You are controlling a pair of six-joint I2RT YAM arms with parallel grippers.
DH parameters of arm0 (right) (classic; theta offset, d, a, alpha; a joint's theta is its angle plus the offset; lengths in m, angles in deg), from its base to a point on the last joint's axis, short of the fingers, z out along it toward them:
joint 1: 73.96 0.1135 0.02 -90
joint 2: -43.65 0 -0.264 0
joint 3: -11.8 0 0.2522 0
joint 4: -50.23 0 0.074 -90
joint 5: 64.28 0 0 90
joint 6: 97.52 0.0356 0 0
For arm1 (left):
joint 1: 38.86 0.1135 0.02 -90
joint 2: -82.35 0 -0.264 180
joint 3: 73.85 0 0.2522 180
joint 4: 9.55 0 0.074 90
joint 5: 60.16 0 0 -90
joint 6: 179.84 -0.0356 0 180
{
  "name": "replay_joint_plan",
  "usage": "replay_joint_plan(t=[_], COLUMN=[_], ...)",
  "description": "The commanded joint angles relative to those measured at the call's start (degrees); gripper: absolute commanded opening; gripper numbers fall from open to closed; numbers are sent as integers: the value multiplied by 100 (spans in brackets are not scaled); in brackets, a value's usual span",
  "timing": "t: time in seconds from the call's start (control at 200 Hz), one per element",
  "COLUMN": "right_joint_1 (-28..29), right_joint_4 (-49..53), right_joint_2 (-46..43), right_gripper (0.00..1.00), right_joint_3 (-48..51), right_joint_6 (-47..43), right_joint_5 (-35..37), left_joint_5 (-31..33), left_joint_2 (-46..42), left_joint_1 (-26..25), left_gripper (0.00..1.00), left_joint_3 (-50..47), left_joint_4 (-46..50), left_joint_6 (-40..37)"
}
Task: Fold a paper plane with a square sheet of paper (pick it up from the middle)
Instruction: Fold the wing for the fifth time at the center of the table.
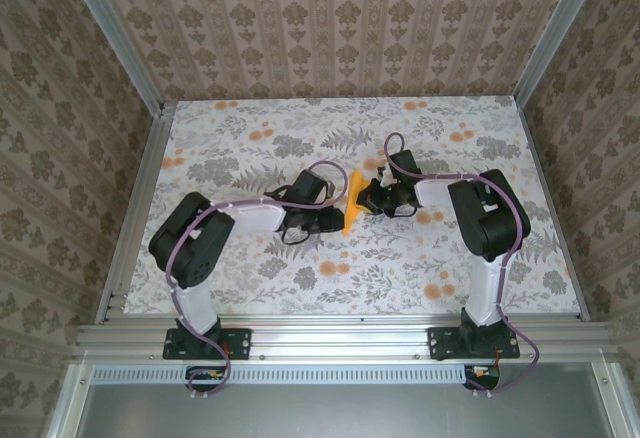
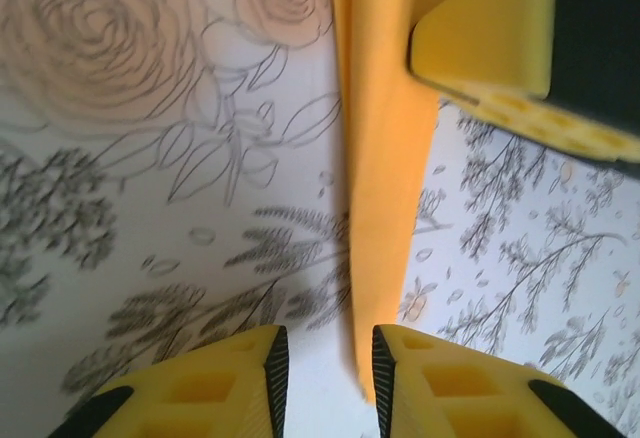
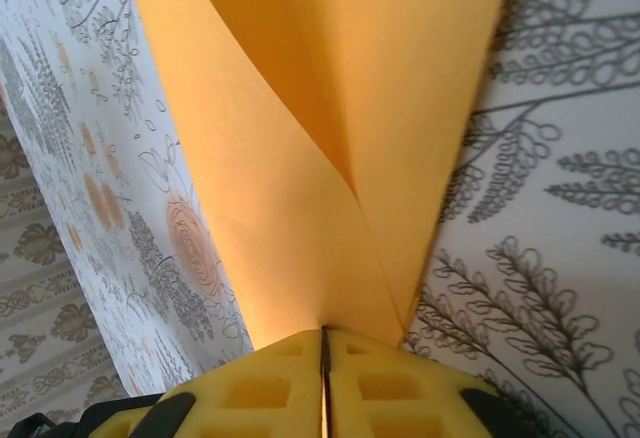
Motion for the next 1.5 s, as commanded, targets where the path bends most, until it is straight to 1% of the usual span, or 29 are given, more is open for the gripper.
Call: replay_joint_plan(t=[0.0,0.085,0.155,0.28,0.365,0.455,0.745,0.87,1.005,1.165,1.355,1.41,1.495], right_joint_1=[55,41,41,15,6,1,4,-1,-3,-6,-40,-58,-78], right_joint_4=[612,611,704,1140,1403,1566,1503,1424,1176,952,423,322,455], right_joint_2=[-41,-360,-639,-930,-928,-825,-646,-610,-510,-508,-737,-825,-922], right_gripper=[15,22,27,34,38,41,50,50,47,44,45,45,45], right_joint_3=[180,88,13,-144,-241,-359,-472,-563,-568,-514,-309,-242,-191], right_joint_6=[37,-99,-275,-775,-1052,-1231,-1450,-1434,-1293,-1201,-1142,-1121,-1227], right_joint_5=[239,159,229,667,991,1165,1152,988,553,277,-126,-117,177], left_joint_5=[122,86,71,51,85,62,-31,229,315,322,401,411,394], left_joint_2=[-283,-320,-307,-268,-223,-184,-157,-123,-84,181,514,553,559], left_joint_1=[0,-31,-54,-76,-102,-120,-241,-277,-252,-174,-88,-68,-50], left_gripper=[35,38,39,41,42,42,42,43,42,41,34,32,32], left_joint_3=[-249,-319,-327,-321,-298,-303,-302,-233,-183,47,323,352,332], left_joint_4=[81,-24,-121,-303,-331,-404,-608,-620,-889,-945,-769,-744,-734], left_joint_6=[-147,-188,-204,-221,-239,-231,-383,-440,-345,-341,-328,-335,-354])
